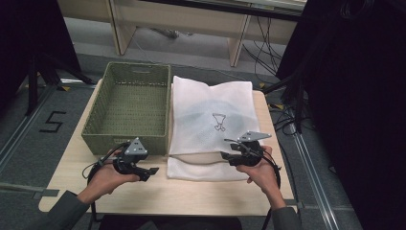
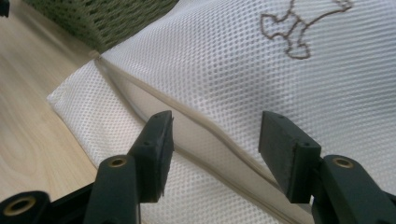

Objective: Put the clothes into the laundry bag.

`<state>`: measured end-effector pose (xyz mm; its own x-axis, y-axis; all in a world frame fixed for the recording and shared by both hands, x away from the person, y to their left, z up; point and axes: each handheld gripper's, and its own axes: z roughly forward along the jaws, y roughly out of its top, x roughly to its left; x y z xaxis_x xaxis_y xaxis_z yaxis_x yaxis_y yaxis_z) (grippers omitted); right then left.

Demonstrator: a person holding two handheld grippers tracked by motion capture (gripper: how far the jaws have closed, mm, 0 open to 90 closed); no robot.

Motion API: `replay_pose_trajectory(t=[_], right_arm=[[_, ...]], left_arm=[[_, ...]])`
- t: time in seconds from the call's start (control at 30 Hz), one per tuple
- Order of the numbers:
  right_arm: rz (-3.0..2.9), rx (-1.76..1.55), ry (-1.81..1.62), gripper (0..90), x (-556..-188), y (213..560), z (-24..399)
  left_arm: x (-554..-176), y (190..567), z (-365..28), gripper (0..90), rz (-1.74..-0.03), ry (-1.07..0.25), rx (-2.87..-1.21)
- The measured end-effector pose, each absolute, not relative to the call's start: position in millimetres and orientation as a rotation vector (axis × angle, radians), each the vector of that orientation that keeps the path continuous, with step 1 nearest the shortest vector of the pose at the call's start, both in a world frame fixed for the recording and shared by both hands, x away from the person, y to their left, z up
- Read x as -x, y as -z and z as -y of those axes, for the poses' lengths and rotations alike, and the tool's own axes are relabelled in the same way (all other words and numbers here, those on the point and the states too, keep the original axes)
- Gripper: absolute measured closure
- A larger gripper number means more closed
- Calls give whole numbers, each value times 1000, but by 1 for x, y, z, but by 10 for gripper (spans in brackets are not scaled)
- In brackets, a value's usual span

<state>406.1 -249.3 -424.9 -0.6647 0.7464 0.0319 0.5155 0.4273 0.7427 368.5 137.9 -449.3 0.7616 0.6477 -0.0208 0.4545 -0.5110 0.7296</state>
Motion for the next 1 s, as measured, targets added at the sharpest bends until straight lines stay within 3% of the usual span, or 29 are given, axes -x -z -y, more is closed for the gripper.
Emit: replay_pose_trajectory(t=[0.47,1.0], right_arm=[[-2292,-1179,-1108,428,-396,429,273],[-2303,-1178,-1189,411,-381,433,276]], left_arm=[[-364,446,-151,308,-854,-356,-2160],[-357,444,-160,161,-912,-369,-2083]])
